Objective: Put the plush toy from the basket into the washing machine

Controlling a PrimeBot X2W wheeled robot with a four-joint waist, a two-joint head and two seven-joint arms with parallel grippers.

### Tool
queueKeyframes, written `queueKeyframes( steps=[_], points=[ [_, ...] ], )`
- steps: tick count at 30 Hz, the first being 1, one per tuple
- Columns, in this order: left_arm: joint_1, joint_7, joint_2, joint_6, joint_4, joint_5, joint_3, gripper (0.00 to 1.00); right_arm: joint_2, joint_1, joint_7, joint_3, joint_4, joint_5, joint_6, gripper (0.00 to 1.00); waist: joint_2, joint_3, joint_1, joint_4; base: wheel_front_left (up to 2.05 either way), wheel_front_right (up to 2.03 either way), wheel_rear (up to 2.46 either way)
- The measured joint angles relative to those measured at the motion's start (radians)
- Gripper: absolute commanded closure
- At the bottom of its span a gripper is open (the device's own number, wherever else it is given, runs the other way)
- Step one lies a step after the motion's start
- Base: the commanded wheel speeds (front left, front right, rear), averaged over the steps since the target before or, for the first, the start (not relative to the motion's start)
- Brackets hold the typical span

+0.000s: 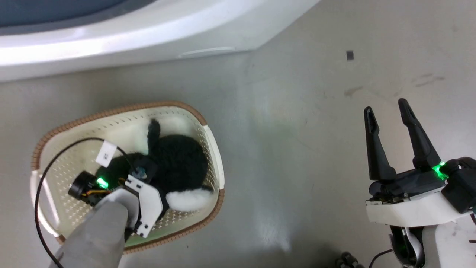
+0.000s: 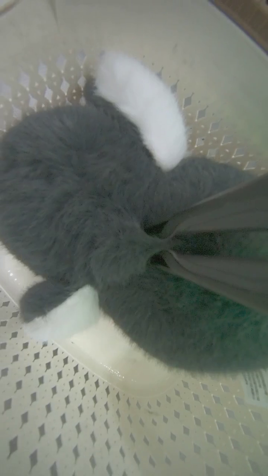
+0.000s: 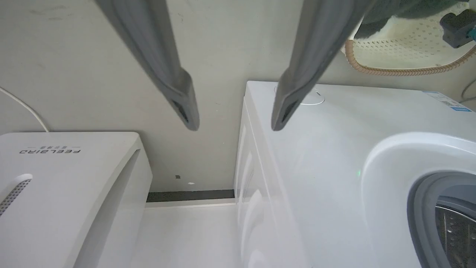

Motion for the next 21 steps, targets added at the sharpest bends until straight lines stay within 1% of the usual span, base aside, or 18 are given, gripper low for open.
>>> queueKeyframes(
  steps=[4,5,11,16,21],
  points=[
    [0.034,-0.038,-0.012,0.002,0.0,-0.015,0.003,1.0,0.0,0.005,0.0,-0.002,0.021,-0.007,0.0,0.0,0.0,-0.058,0.0,0.01,0.0,0.0,0.0],
    [0.066,-0.063,-0.021,0.005,-0.002,-0.028,0.007,1.0,0.0,0.011,0.0,-0.003,0.034,-0.01,0.0,0.0,0.0001,-0.107,0.0,0.017,0.0,0.0,0.0],
    [0.143,-0.08,-0.033,0.022,-0.039,-0.062,0.032,1.0,0.0,0.051,0.0,-0.015,0.06,-0.016,0.0,0.0,0.0001,-0.215,-0.0001,0.037,0.0,0.0,0.0],
    [0.219,-0.086,-0.028,0.046,-0.174,-0.078,0.065,1.0,0.0,0.078,0.0,-0.027,0.074,-0.017,0.0,0.0,0.0001,-0.305,-0.0001,0.062,0.0,0.0,0.0],
    [0.308,-0.086,-0.01,0.072,-0.318,-0.085,0.109,1.0,0.0,0.105,0.0,-0.033,0.088,-0.017,0.0,0.0,0.0001,-0.388,-0.0001,0.092,0.0,0.0,0.0]
  ],
)
